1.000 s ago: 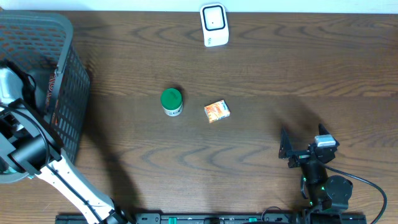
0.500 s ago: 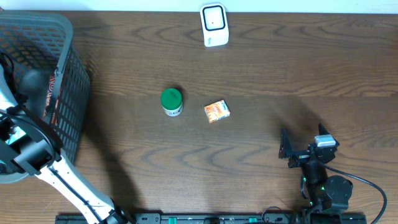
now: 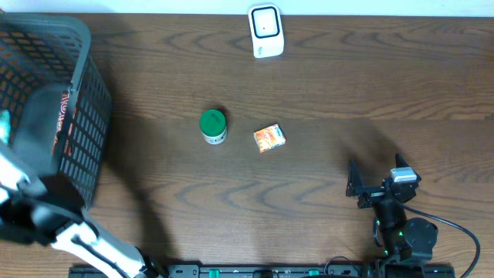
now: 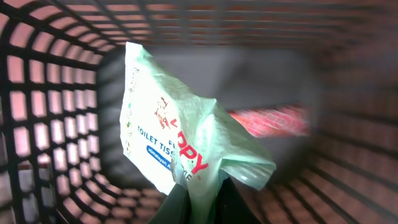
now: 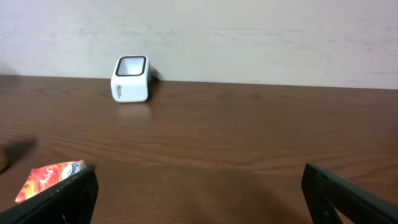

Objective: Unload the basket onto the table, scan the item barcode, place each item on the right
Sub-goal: 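Lift the wipes pack out and carry it under the scanner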

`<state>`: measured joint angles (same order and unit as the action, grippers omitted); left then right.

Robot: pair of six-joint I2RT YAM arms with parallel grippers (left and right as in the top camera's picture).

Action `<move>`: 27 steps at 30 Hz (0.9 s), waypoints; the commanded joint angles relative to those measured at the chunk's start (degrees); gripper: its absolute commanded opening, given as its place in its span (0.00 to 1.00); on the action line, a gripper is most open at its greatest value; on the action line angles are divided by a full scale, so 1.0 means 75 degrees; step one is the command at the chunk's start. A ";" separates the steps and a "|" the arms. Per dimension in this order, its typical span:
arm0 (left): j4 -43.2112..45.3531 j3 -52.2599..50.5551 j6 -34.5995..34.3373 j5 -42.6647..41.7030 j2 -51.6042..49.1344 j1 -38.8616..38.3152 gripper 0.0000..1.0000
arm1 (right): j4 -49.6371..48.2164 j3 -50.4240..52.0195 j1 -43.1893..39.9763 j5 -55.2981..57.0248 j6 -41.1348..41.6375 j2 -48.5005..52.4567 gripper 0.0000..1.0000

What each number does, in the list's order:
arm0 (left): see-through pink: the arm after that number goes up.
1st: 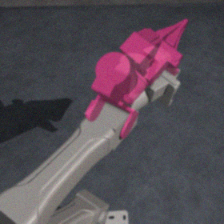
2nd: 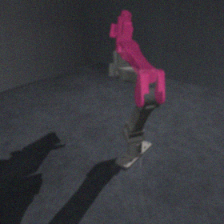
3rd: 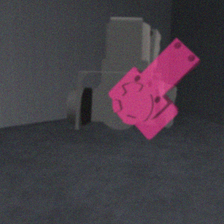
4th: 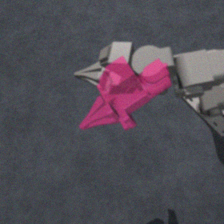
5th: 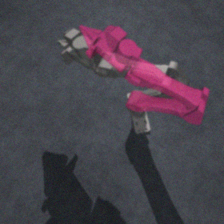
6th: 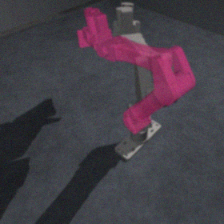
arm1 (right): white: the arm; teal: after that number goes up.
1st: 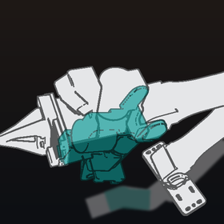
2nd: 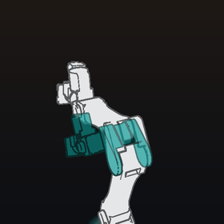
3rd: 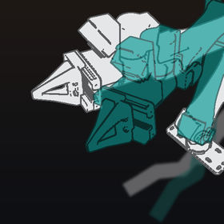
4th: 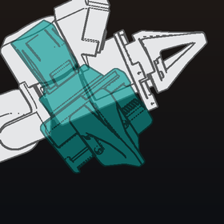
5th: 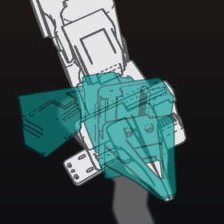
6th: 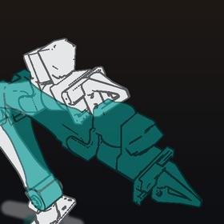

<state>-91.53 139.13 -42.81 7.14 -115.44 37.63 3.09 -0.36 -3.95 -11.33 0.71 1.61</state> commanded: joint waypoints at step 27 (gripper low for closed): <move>0.1425 0.0178 0.1212 -0.1772 -0.0449 -0.9215 0.07 | 0.0023 0.0006 0.0038 -0.0044 0.0073 -0.0012 0.99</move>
<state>-80.71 140.09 -33.21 -16.19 -114.24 -25.56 3.09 -0.36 -3.95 -11.33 0.71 1.61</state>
